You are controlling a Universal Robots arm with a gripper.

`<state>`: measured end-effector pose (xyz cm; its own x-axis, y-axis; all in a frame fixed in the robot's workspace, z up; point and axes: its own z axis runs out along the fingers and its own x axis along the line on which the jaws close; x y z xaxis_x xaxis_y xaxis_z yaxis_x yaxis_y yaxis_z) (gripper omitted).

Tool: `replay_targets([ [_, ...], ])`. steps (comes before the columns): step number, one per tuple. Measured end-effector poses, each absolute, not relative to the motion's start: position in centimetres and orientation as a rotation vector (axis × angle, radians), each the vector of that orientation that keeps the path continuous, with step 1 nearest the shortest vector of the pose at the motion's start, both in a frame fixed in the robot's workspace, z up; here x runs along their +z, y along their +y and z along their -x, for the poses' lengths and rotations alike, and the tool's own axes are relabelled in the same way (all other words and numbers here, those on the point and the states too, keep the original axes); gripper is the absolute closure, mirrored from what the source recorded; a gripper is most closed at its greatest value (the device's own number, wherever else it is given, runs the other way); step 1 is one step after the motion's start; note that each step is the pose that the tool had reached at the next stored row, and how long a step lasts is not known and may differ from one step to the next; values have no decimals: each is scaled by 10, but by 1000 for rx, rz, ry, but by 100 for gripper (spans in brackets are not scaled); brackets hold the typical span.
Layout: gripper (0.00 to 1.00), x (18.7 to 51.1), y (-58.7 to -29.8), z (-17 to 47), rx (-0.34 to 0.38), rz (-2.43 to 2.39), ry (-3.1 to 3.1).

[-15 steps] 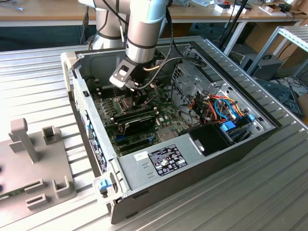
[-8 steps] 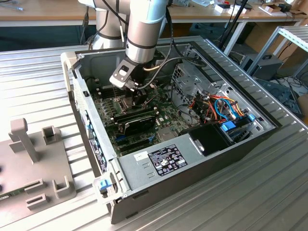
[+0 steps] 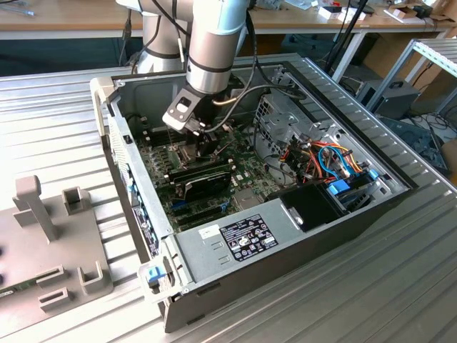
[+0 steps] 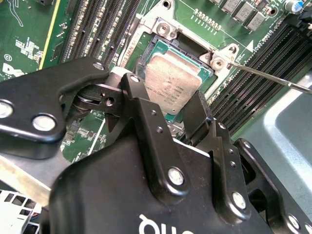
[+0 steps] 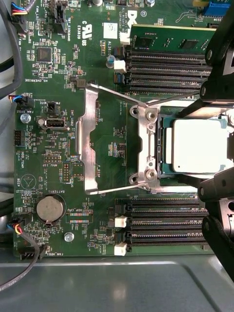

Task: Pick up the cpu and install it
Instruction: 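Place the cpu into insertion slot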

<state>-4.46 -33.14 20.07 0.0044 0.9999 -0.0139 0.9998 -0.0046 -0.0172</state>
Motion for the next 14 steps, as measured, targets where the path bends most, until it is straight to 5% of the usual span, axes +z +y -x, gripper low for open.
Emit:
replay_targets([
  [14, 45, 204, -331, 44, 37, 2226, -2216],
])
